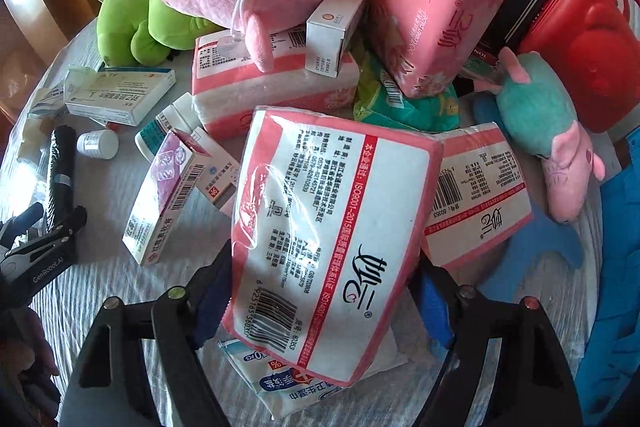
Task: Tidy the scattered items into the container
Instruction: 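Grasp the black rolled bag with the left tool while the right tool grasps a pink tissue pack, then lift the black bag with the left tool while the right tool lifts the tissue pack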
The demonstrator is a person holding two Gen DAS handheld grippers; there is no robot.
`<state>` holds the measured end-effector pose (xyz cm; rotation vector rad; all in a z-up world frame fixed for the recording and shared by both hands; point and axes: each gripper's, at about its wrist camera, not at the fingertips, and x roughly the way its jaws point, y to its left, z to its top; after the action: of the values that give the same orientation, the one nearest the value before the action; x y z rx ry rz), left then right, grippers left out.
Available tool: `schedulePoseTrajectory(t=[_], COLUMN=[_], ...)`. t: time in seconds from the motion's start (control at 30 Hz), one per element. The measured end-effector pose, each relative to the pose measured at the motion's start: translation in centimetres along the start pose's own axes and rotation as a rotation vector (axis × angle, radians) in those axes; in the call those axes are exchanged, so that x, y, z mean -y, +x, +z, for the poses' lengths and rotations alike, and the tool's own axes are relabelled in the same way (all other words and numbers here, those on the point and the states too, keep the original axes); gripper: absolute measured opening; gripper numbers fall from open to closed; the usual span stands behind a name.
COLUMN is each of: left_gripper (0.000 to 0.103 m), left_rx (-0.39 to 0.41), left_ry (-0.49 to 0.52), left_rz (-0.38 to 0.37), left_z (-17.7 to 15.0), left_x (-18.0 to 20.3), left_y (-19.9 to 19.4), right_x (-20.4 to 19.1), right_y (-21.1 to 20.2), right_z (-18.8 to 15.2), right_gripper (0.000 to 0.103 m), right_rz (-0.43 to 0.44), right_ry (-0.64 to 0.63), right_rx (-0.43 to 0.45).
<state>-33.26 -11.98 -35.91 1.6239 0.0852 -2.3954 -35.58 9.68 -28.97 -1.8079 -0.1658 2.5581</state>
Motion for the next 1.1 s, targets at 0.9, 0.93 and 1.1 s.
schedulePoseTrajectory(t=[0.9,0.93,1.1], left_gripper=[0.034,0.034,0.034], left_rx=[0.072,0.079,0.116], left_ry=[-0.007,-0.009,-0.019], left_rz=[-0.073,-0.076,-0.086], left_z=[-2.1,-2.2,-2.7], left_x=[-2.0,-2.1,-3.0], left_y=[-7.8,-8.3,-11.2], right_x=[1.8,1.9,2.1], right_y=[-7.2,-7.8,-10.8], right_z=[-1.4,-1.6,-2.5], right_gripper=[0.077,0.077,0.077], right_rz=[0.099,0.103,0.127], right_ry=[0.022,0.024,0.027], right_rx=[0.098,0.104,0.143])
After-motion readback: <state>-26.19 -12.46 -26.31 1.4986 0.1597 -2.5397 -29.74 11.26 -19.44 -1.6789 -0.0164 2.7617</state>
